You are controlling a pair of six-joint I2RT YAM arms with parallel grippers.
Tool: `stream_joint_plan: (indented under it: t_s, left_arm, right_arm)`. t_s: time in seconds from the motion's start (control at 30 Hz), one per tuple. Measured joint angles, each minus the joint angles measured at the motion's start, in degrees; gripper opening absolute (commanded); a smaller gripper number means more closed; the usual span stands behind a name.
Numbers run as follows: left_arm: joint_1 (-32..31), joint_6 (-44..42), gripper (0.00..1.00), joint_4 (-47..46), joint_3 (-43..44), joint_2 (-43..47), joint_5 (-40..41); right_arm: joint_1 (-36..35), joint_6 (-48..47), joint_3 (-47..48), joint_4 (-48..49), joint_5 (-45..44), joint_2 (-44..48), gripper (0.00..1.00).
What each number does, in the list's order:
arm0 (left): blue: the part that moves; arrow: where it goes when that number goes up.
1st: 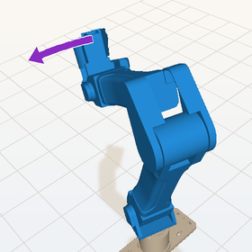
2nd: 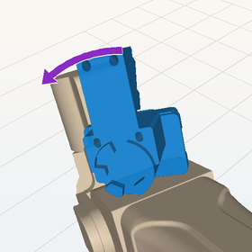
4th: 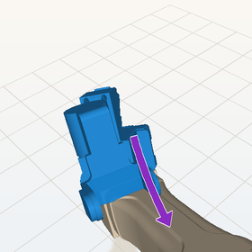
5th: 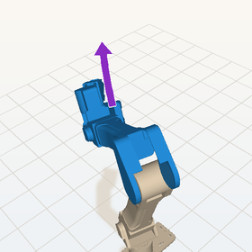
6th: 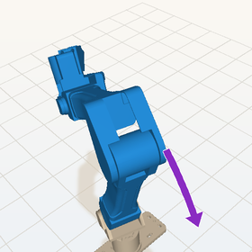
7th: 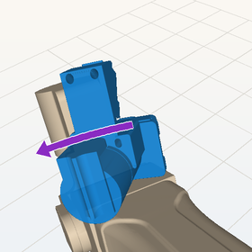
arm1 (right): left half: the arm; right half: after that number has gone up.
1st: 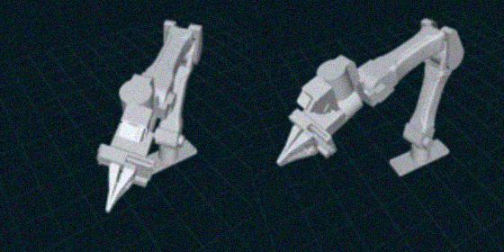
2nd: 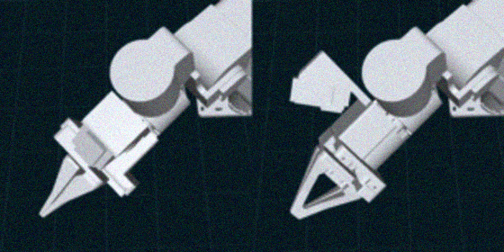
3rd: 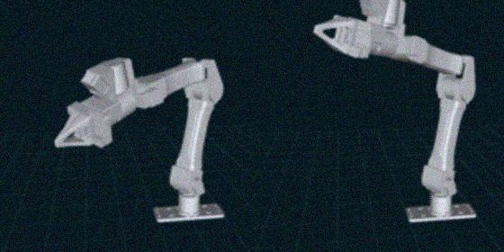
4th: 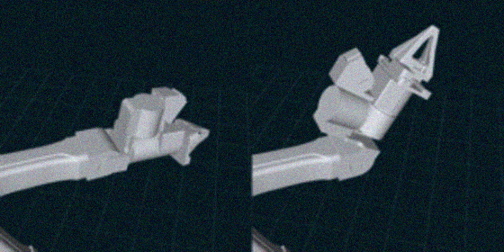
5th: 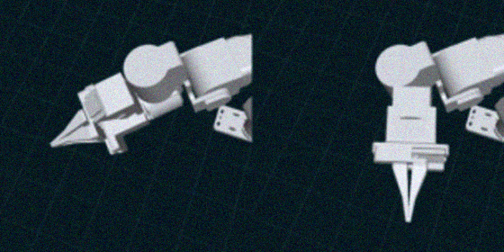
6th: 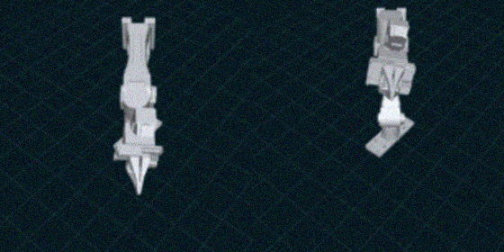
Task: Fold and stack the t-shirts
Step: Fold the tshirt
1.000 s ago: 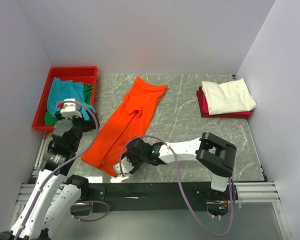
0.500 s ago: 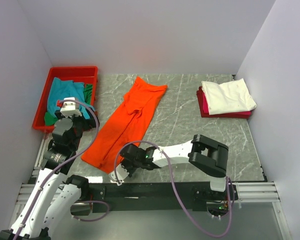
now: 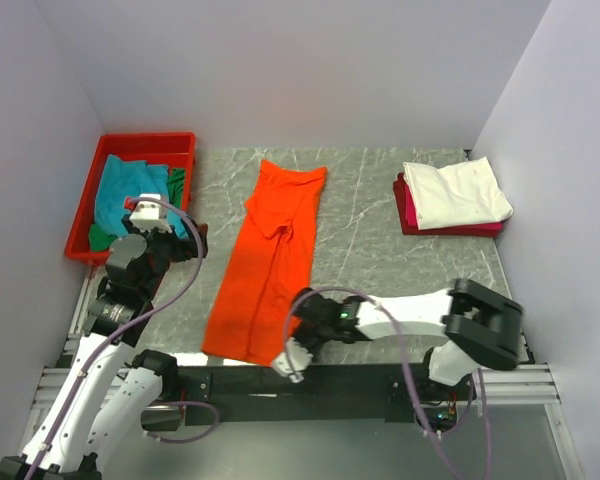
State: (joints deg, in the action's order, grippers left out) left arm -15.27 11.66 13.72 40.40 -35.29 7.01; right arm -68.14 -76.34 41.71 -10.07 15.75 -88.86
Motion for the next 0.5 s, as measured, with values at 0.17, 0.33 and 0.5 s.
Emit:
stream_joint_plan:
  t_s: [0.17,0.33,0.5]
  left_arm:
    - [0.0,1.1,0.97,-2.3,0.2,-6.3,-8.4]
    - [0.0,7.0,0.94,-4.3,3.2,-19.3,-17.5]
    - [-0.1,15.7,0.83,-5.6,10.4,-36.2,-22.1]
  right_arm:
    - [5.6,-5.3,-10.9,-10.8,2.4,16.0,0.06]
    - [13.6,-8.0,-13.9,-21.3,3.1,26.9,0.58]
    - [21.3,-9.2,-13.9,-26.7,2.1,33.6,0.63]
